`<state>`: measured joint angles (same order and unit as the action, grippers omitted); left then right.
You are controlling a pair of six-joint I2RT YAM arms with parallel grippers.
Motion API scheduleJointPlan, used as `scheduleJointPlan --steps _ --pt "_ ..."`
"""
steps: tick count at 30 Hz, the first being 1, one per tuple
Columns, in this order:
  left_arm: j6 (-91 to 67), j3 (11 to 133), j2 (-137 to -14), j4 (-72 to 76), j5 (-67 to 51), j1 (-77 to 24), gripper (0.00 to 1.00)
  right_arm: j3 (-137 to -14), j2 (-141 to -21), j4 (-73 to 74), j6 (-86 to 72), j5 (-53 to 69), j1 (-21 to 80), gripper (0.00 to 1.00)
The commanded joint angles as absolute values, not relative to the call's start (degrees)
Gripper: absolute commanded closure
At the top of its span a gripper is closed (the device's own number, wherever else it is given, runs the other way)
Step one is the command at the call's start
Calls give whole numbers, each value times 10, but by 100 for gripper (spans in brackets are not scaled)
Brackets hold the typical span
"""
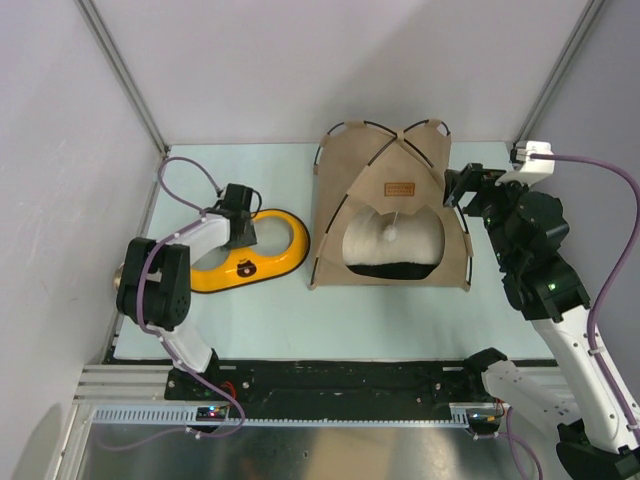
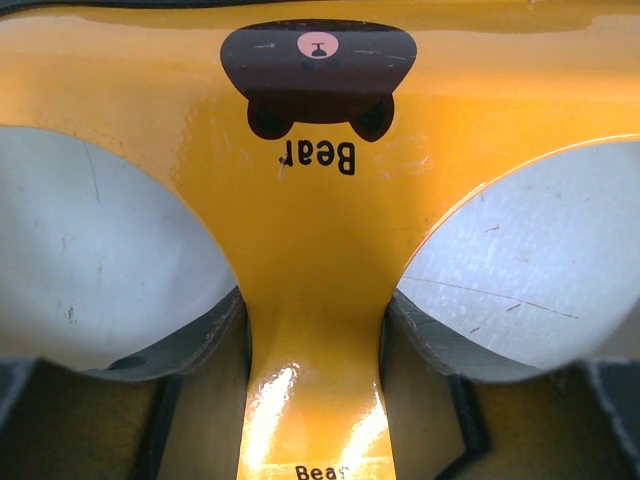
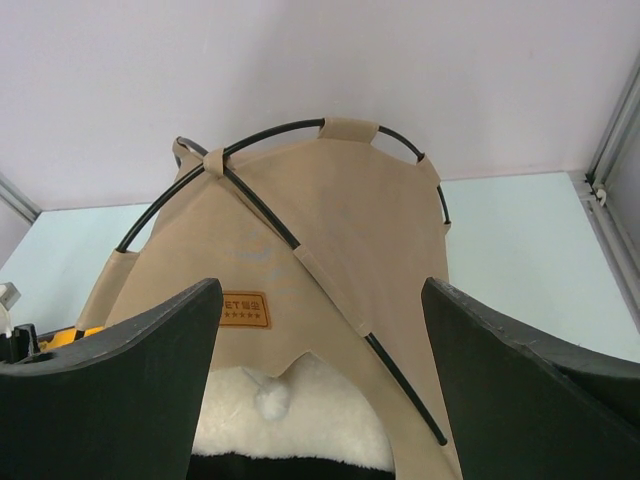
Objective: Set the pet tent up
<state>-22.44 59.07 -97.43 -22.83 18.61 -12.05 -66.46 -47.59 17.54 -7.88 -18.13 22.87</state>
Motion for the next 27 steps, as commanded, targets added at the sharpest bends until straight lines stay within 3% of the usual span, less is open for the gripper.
scheduleJointPlan --steps 1,8,10,17,21,24,27 --pt "-217 632 -968 -204 179 -102 56 -682 -468 153 -73 -179 226 14" --pt "-216 616 -908 -216 164 -95 17 -683 -466 152 -79 -165 224 14" --pt "-216 608 -887 -219 152 -95 12 -682 -466 152 -81 -159 223 14" --pt "-246 584 -806 -262 187 -64 10 -683 -473 157 -90 -112 223 14" --pt "-279 563 -765 -293 230 13 18 -688 -488 160 -112 -59 232 29" --pt "-290 542 -739 -299 223 97 24 -693 -498 154 -123 -59 262 48" --pt "-300 532 -730 -301 210 160 22 -694 -505 144 -111 -102 322 52"
